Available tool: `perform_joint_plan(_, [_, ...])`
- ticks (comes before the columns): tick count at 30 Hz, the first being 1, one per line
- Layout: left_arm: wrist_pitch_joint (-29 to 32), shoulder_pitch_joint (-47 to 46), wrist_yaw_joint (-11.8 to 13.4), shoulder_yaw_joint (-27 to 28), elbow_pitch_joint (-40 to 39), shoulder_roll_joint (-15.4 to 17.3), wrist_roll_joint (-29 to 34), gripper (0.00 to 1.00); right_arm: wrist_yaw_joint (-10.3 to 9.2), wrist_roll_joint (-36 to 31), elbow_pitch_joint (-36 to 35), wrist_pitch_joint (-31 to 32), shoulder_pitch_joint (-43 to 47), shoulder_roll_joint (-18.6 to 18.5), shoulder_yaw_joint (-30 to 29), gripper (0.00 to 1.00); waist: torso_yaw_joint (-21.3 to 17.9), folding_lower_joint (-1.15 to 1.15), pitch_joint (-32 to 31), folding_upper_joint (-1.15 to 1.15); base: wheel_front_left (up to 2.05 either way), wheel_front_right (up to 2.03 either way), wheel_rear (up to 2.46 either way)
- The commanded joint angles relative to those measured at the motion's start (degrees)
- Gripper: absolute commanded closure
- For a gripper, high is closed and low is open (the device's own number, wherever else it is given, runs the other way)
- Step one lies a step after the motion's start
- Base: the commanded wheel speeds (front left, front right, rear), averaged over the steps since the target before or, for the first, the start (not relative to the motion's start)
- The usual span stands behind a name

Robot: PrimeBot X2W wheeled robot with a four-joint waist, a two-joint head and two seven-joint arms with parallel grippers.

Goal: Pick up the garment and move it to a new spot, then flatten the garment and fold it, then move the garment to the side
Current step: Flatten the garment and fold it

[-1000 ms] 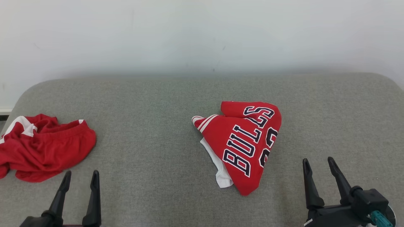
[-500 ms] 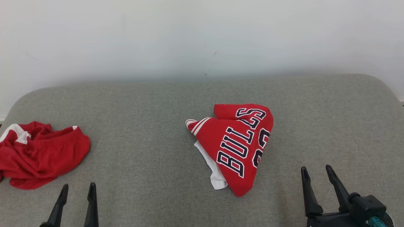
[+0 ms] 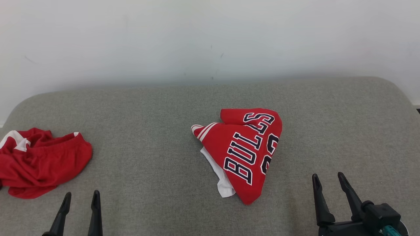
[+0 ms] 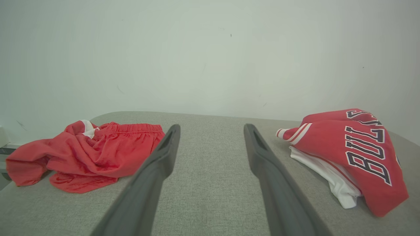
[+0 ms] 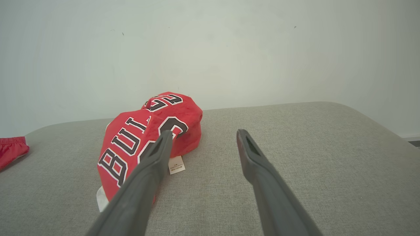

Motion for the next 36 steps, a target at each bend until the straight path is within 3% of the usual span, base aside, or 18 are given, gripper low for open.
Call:
perform_joint_plan(1, [-0.18,0.78,-0.05,0.28,0.22,-0.22,0.62,0.00,-0.12,0.11,0.02,0.05,0.29,-0.09,0.12,0.00,-0.01,0.00,-0.04,0.00,0.00,0.00,0.00])
perform_joint_plan(10, [-0.19,0.54,0.15,0.55,0.68,-0.80,1.12,0.00,-0.12,0.10,0.11,0.26,-0.30,-0.09,0.52,0.00,-0.61,0.00,0.07,0.00,0.00,0.00,0.00])
perform_joint_plan(18, [2.08,-5.68,-2.07,-4.53,2.50,-2.07,2.49,0.00,-0.12,0.79,0.65,0.17,-1.12,-0.09,0.79,0.00,-3.39,0.00,1.81,0.00,0.00,0.00,0.00])
perform_joint_plan(26, [4.12,-14.21,-6.17,-10.54,11.60,-4.64,3.18,0.00,-0.12,1.71,1.88,-0.77,-2.79,-0.09,1.45,0.00,-8.56,0.00,5.99,0.00,0.00,0.00,0.00])
perform_joint_plan(36, [4.36,-20.56,-8.51,-15.94,22.54,-6.07,4.68,0.00,-0.12,2.86,3.88,-2.66,-4.77,-0.09,2.03,0.00,-13.46,0.00,9.84,0.00,0.00,0.00,0.00])
